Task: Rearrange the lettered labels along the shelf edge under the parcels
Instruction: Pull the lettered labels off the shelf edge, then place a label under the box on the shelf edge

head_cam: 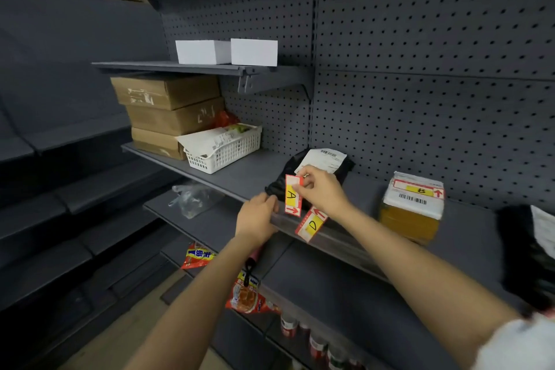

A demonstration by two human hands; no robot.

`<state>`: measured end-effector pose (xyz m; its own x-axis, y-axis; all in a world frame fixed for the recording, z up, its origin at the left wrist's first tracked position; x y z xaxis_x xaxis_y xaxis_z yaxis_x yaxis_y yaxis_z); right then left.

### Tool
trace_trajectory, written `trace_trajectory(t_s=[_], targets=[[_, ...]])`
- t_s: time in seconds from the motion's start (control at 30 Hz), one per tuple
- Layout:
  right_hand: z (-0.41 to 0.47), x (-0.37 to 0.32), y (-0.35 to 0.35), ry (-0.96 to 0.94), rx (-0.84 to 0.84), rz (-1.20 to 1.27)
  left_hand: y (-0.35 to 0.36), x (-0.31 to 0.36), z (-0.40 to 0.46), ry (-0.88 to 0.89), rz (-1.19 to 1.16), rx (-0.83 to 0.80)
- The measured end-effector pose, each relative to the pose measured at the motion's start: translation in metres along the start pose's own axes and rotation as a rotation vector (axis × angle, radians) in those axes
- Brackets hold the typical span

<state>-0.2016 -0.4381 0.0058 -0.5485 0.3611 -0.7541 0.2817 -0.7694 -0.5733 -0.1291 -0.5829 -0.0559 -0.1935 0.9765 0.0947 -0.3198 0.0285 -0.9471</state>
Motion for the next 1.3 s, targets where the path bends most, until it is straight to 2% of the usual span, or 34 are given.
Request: trace_trajectory(t_s=[0.2, 0.37, 0.63, 0.87, 0.93, 1.03, 1.17, 1.3], targets=[[0.005, 0.009, 0.011, 0.011, 0.074, 0.014, 0.014, -0.011, 0.004, 0.106, 0.078, 0.104], [0.002, 0.005, 0.034, 0.015, 0.115, 0.043, 0.024, -0.028, 0.009, 0.193, 0.004, 0.156], [0.002, -0.01, 0.054, 0.028, 0.184, -0.338, 0.023, -0.051, -0.001, 0.239, -0.226, 0.109], [-0.006, -0.014, 0.058, 0.026, 0.065, -0.744, 0.015, -0.058, -0.001, 0.294, -0.254, 0.098], [-0.009, -0.016, 0.051, 0.023, 0.05, -0.739, 0.012, -0.061, 0.001, 0.306, -0.261, 0.09], [-0.018, -0.022, 0.027, 0.07, 0.126, -0.633, 0.006, -0.065, 0.004, 0.359, -0.259, 0.072], [-0.045, -0.019, -0.001, 0.17, 0.133, -0.584, 0.0, -0.063, 0.005, 0.404, -0.3, 0.168], [-0.065, -0.005, 0.004, 0.248, 0.107, -0.588, -0.008, -0.039, 0.002, 0.472, -0.356, 0.218]])
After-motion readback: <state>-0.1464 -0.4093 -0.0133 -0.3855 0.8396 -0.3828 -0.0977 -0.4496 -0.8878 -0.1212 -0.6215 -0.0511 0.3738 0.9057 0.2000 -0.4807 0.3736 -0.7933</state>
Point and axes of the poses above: each hand's wrist, its own z-axis towards the middle knuckle, its own y-axis out of the palm, x = y × z, the point moved 1 cm from there along z, towards the middle knuckle, and after that the axes turned 6 degrees about z, right-handed, at the moved point
